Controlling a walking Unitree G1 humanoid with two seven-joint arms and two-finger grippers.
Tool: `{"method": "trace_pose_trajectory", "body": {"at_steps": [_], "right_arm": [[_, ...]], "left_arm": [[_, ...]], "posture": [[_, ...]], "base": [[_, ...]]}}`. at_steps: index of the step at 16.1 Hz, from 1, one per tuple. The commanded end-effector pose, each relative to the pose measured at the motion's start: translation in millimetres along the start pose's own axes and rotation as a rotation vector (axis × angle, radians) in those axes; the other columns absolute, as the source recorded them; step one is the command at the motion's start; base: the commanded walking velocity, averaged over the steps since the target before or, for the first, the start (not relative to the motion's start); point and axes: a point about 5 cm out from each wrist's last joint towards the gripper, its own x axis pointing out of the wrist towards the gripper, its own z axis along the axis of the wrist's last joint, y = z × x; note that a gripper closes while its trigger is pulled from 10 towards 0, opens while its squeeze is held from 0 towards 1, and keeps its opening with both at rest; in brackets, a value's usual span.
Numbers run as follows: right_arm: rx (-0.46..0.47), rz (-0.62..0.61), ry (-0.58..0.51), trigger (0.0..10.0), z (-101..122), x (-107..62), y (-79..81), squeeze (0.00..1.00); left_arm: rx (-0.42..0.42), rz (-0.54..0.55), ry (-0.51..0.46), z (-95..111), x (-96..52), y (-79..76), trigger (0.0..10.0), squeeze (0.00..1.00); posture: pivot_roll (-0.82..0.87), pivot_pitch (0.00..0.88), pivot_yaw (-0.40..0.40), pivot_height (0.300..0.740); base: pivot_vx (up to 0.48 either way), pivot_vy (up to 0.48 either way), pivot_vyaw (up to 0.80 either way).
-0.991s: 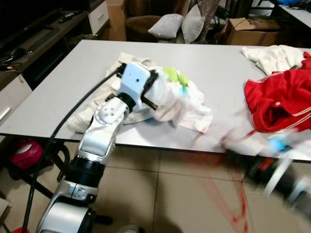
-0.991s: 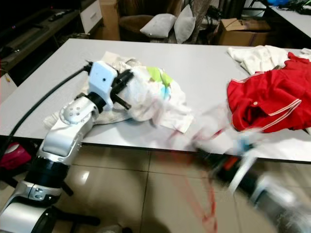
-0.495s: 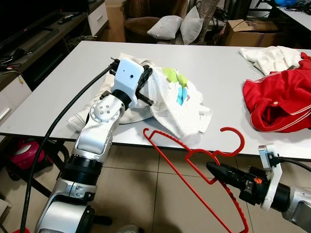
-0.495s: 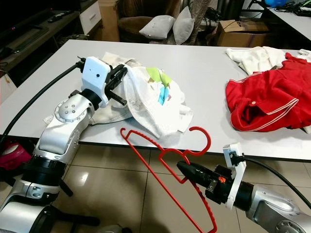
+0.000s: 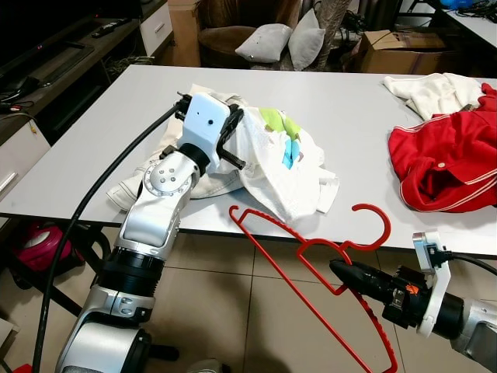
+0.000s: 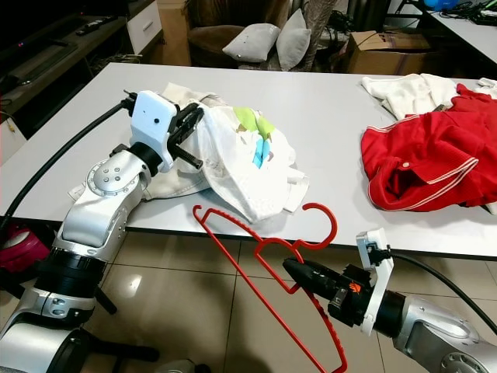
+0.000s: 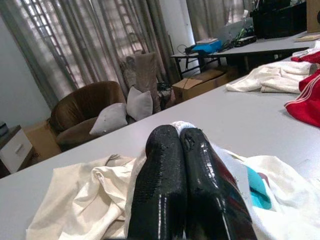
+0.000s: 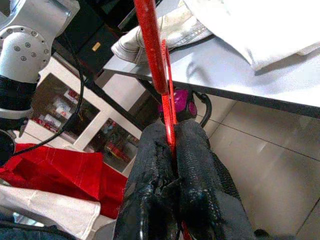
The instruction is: Hang hanger
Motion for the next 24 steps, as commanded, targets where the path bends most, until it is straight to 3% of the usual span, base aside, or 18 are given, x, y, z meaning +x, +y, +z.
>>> {"method": "trace_pose_trajectory", "body": {"at_steps": [1,5,7,13,15,16,18,21,24], "right_arm": [[-0.010,-0.009,-0.005,10.0,2.1,-0.8,-0.9,0.00],[-0.010,-0.009,-0.005,10.0,2.1,-0.8,-0.9,0.00],[-0.232,-0.268,0.018,10.0,30.5,-33.9,-28.9,0.00],[-0.280,-0.317,0.094,10.0,38.6,-52.7,-43.6,0.00],[-0.296,-0.326,0.104,10.0,45.2,-62.3,-47.5,0.00],[-0.301,-0.260,0.122,10.0,45.1,-63.0,-42.4,0.00],[-0.298,-0.206,0.121,10.0,44.4,-62.8,-38.0,0.00],[-0.261,-0.293,0.150,10.0,34.2,-59.2,-56.8,0.00],[-0.225,-0.294,0.135,10.0,26.6,-40.0,-69.8,0.00]], "left_arm": [[0.019,0.006,-0.012,5.1,1.3,2.6,0.0,0.00],[0.019,0.006,-0.012,5.1,1.3,2.6,0.0,0.00],[-0.127,0.054,-0.014,7.1,-5.6,21.2,0.0,0.00],[-0.154,0.115,-0.050,15.5,-5.4,36.4,0.0,0.00],[-0.246,0.166,-0.124,32.3,-4.2,49.3,0.0,0.00],[-0.315,0.183,-0.179,45.4,-1.5,55.2,0.0,0.00],[-0.351,0.186,-0.215,54.3,1.6,57.1,0.0,0.00],[-0.377,0.158,-0.241,64.6,7.3,54.2,0.0,0.00],[-0.396,0.118,-0.269,75.0,8.9,50.7,0.0,0.00]], "posture": [[-0.04,0.000,0.063,0.740],[-0.04,0.000,0.063,0.740],[-0.05,0.000,0.069,0.740],[-0.05,0.000,0.053,0.740],[-0.05,0.000,0.051,0.740],[-0.05,0.000,0.048,0.740],[-0.04,0.000,0.041,0.740],[-0.04,0.000,0.053,0.740],[-0.04,0.000,0.059,0.740]], "base": [[0.000,0.000,0.00],[0.000,0.000,0.00],[0.000,0.000,0.00],[0.000,0.000,0.00],[0.000,0.000,0.00],[0.000,0.000,0.00],[0.000,0.000,0.00],[0.000,0.000,0.00],[0.000,0.000,0.00]]}}
